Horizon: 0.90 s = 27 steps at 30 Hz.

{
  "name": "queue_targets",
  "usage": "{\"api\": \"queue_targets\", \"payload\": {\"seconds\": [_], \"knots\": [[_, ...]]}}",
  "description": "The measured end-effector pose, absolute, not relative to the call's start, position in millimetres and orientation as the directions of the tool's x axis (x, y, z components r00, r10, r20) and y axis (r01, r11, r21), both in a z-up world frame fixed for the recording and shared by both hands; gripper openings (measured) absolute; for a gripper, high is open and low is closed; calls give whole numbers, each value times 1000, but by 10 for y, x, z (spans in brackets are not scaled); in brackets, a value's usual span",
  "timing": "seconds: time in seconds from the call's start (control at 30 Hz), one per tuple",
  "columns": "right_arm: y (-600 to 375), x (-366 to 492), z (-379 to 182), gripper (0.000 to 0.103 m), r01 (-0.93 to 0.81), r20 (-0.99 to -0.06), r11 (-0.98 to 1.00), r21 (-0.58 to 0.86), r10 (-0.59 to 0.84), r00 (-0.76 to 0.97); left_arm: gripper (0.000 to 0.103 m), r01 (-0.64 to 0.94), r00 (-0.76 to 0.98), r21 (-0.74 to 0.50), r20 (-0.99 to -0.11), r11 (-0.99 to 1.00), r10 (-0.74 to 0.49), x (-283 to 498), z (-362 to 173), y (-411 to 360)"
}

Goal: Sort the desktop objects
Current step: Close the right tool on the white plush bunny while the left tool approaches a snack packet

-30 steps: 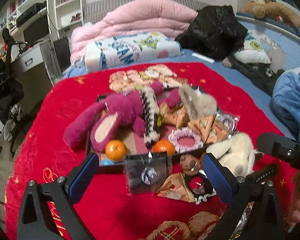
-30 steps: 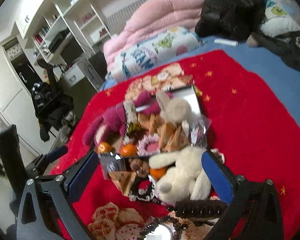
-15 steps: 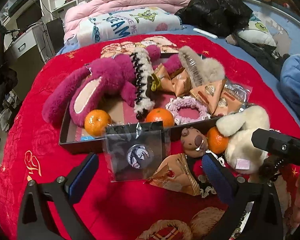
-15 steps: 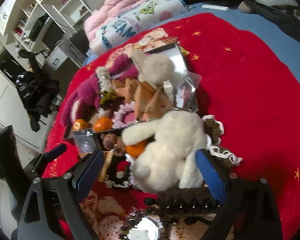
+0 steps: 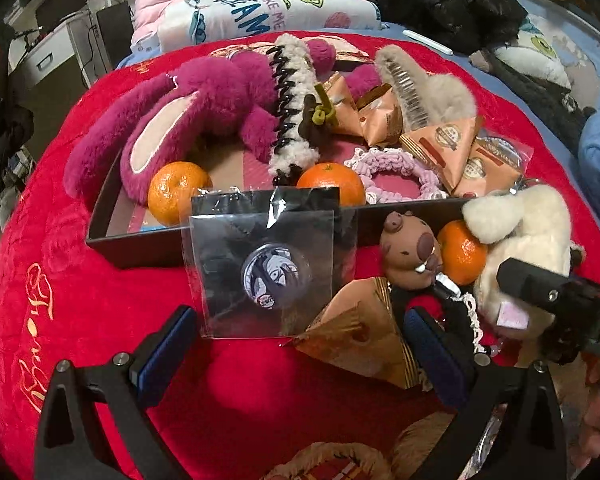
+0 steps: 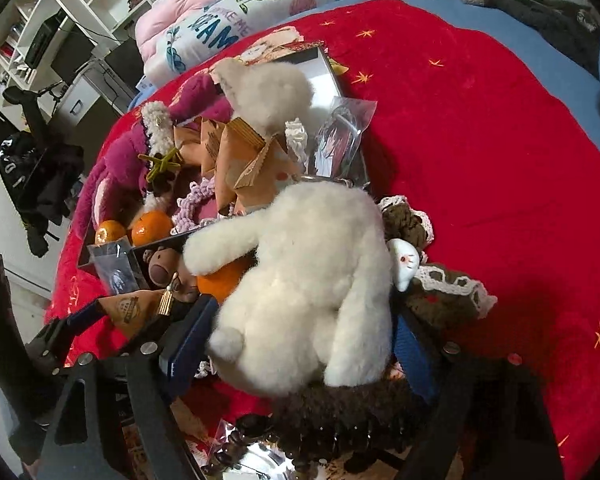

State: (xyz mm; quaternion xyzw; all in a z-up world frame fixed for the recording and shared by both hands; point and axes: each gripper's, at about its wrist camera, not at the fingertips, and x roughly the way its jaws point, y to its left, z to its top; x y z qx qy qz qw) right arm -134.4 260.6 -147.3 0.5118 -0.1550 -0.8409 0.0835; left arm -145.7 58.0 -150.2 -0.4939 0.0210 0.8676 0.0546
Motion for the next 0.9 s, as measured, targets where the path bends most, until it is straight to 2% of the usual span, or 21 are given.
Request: {"api": "queue_targets", "payload": {"seconds": [0.23, 0.9], "knots": [[2623, -1365, -1496, 83, -33, -838, -934, 355, -302, -454, 103, -100, -501, -42, -861, -994, 87, -1475, -1552, 559], [2541, -1364, -1528, 86, -5, -847, -952, 305, -269, -458, 103, -102, -531, 0, -846, -995, 54, -1407, -1664, 668]]}}
